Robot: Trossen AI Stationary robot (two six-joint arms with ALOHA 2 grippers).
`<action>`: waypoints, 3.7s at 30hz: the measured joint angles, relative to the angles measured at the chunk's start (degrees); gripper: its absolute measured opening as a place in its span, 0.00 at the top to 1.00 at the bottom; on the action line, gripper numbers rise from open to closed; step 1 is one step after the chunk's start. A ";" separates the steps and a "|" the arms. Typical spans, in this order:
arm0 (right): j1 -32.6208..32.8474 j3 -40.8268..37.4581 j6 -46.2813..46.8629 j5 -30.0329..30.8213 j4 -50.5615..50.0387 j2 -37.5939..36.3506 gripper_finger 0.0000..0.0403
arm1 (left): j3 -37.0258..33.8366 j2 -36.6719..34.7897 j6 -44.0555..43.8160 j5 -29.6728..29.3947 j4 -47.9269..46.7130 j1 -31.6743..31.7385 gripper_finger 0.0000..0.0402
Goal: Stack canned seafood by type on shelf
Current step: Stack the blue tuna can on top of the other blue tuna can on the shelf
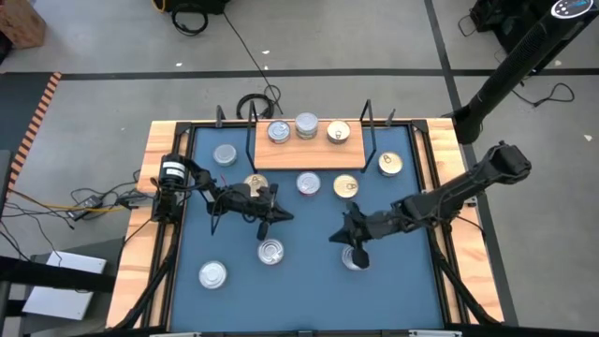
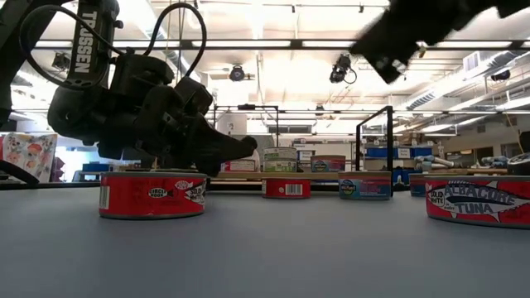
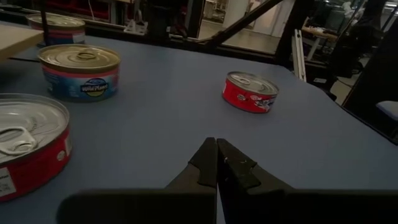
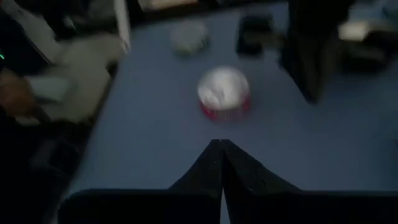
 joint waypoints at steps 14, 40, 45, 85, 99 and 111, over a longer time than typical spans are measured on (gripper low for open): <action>-8.20 -0.07 30.43 19.38 -51.43 -4.28 0.83 | 0.00 0.00 1.22 0.00 -0.09 -0.62 0.99; -41.17 -1.74 -9.26 12.21 -48.93 -4.07 0.60 | 0.00 0.01 1.42 -0.02 -0.06 -0.62 0.99; -43.46 -2.36 -10.25 9.59 -48.18 -4.07 0.60 | 0.00 0.00 1.41 -0.02 -0.06 -0.62 0.99; -35.94 -15.68 56.95 28.33 -48.18 -15.78 0.99 | -0.02 0.02 0.55 -0.02 -0.67 -0.64 0.99; -37.44 -13.73 49.18 19.50 -50.94 -15.89 1.00 | -0.02 0.00 0.57 -0.04 -0.81 -0.64 0.99; -36.10 -5.49 44.08 18.23 -60.33 -15.91 1.00 | -0.02 0.01 0.58 -0.04 -0.89 -0.64 0.99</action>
